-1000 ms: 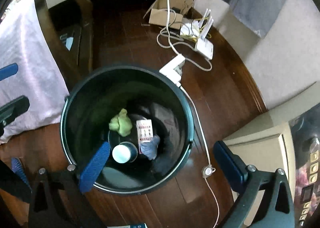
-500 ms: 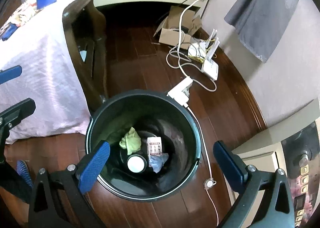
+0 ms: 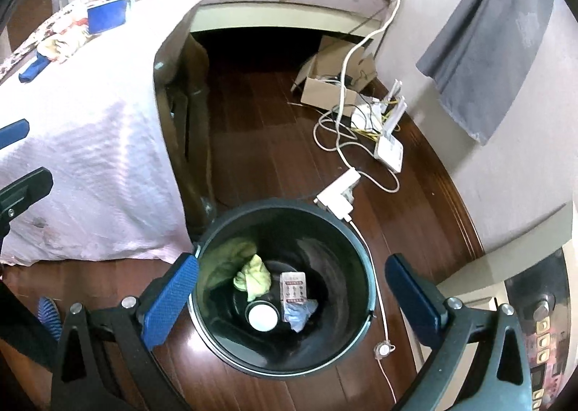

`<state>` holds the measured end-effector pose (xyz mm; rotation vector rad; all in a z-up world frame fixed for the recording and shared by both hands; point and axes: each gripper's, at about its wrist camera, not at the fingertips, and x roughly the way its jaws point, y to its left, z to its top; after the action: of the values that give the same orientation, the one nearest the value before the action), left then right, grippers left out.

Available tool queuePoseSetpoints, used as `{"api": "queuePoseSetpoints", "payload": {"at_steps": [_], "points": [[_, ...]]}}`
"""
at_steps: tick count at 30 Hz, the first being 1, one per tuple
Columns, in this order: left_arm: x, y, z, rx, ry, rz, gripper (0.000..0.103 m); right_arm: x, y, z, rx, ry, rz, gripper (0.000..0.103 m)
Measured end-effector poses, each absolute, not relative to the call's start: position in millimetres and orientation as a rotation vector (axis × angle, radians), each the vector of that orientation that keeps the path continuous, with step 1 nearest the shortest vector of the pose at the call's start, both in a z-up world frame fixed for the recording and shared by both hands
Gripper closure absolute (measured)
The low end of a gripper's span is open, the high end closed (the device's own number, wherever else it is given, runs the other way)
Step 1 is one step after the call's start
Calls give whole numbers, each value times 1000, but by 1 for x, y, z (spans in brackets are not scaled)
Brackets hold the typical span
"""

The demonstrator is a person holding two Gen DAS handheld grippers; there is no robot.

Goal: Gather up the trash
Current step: 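Move both tools back to the remaining items on the table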

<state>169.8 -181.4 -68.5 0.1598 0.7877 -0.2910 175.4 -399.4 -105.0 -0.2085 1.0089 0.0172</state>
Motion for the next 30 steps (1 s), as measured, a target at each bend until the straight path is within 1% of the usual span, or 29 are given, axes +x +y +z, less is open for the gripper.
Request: {"api": "queuePoseSetpoints", "payload": {"at_steps": [6, 15, 22, 27, 30], "points": [[169, -161, -56, 134, 767, -256, 1, 180, -383, -92, -213, 966, 49, 0], [172, -119, -34, 95, 715, -164, 1, 192, -353, -57, -196, 832, 99, 0], [172, -66, -33, 81, 708, -56, 1, 210, -308, -36, -152, 736, 193, 0], [172, -22, -35, 54, 715, 25, 1, 227, -265, -32, -124, 719, 261, 0], [171, 8, -37, 24, 724, 64, 1, 236, -230, -30, -161, 715, 294, 0]]}}
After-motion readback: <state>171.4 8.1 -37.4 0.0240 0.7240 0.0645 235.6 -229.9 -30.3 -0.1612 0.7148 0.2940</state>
